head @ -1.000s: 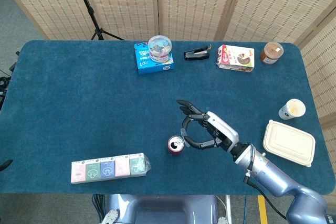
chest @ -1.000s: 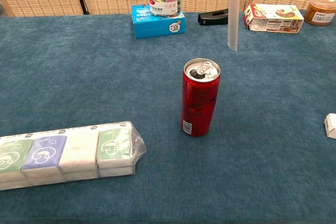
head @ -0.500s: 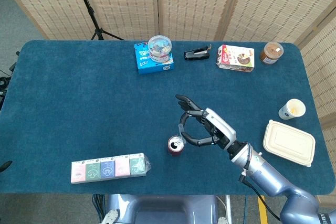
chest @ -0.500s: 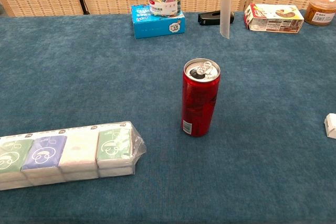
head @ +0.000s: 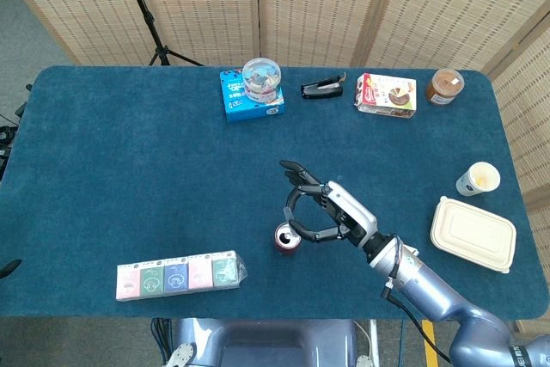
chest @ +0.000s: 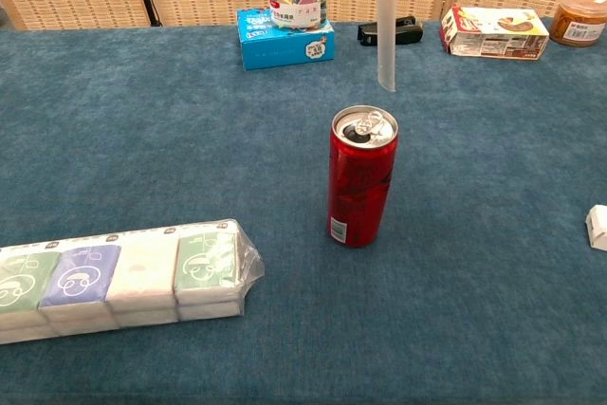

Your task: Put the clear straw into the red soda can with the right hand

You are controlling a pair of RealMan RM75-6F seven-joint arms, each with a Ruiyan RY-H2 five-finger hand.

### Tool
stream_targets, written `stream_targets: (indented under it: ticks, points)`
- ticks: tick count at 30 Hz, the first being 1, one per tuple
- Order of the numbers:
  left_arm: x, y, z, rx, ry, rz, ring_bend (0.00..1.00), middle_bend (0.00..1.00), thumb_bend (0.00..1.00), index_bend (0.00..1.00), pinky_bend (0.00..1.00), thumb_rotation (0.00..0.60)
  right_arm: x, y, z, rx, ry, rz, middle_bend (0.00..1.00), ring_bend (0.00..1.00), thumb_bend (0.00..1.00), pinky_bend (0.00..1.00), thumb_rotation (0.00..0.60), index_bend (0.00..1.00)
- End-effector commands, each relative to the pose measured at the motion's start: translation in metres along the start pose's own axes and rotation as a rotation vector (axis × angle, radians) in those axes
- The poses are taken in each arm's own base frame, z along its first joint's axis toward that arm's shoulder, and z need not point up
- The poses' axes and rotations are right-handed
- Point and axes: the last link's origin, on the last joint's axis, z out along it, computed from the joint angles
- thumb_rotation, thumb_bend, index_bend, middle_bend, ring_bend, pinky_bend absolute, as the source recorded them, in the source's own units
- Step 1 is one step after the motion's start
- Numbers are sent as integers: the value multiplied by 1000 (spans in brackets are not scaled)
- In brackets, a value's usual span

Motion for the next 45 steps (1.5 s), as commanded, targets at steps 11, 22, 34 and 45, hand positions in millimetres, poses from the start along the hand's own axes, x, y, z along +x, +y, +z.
stream_targets:
  ticks: [11,22,34,45]
  points:
    - [1,3,-1,-14,3,-2,0,0,0,0,0,600,-9,1,6,7,-14,3,0,0,643,0,600,566]
    - [0,2,-1,-7,-3,-6,0,0,0,0,0,600,-17,18,16,-19,-16,4,0,0,644,0,600,567]
    - [0,1,-1,-5,-3,-4,0,0,0,0,0,600,-19,27,19,-29,-17,6,0,0,645,0,600,567]
    - [-1,1,0,-2,-5,1,0,0,0,0,0,600,-17,28,20,-27,-13,8,0,0,644,0,600,567]
